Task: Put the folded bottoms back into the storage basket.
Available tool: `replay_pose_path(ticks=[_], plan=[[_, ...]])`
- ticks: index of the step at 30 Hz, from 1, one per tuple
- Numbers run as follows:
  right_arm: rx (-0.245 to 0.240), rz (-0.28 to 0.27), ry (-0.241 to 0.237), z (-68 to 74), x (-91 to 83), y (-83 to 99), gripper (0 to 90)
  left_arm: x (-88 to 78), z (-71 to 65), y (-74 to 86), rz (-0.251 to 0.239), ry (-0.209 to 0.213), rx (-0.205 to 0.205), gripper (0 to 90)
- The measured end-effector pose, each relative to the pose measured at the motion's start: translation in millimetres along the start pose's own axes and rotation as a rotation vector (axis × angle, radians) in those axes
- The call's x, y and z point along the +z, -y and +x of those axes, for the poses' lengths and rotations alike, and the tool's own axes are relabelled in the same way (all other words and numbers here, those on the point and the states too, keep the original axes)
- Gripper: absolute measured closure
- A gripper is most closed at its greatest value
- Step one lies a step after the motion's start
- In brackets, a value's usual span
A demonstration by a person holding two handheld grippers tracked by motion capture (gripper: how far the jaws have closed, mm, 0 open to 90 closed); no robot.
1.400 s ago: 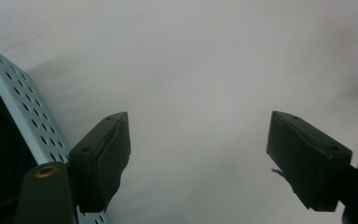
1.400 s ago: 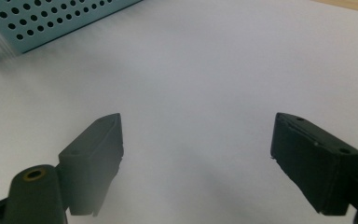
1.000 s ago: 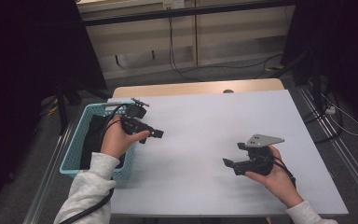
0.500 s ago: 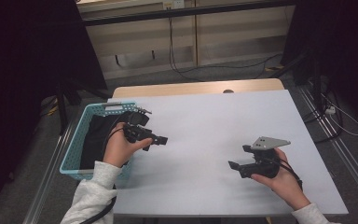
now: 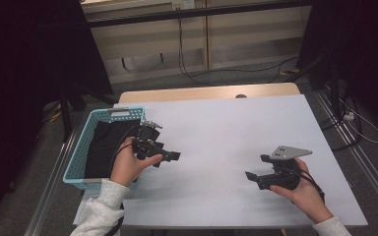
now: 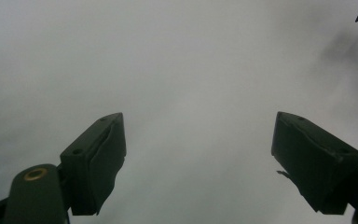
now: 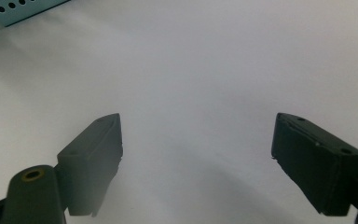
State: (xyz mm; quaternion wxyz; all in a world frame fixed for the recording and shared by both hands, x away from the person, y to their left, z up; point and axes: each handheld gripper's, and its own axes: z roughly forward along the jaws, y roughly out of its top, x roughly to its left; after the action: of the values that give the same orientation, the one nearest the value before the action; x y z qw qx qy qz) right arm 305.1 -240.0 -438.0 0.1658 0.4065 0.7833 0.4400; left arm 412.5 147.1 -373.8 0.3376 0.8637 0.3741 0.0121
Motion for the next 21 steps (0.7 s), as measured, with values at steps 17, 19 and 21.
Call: replay_pose_path(ticks=[17,19,21], plan=[[0.016,-0.002,0.017,-7.1,-12.1,5.8,15.0,8.9,-7.8,20.2,-0.039,0.039,0.006,15.2],[0.019,-0.001,0.015,-7.3,-12.9,6.7,15.1,9.7,-8.6,22.3,-0.041,0.048,0.008,15.0],[0.018,0.000,0.019,-7.5,-13.8,7.6,15.0,9.5,-8.4,24.3,-0.046,0.060,0.008,15.0]])
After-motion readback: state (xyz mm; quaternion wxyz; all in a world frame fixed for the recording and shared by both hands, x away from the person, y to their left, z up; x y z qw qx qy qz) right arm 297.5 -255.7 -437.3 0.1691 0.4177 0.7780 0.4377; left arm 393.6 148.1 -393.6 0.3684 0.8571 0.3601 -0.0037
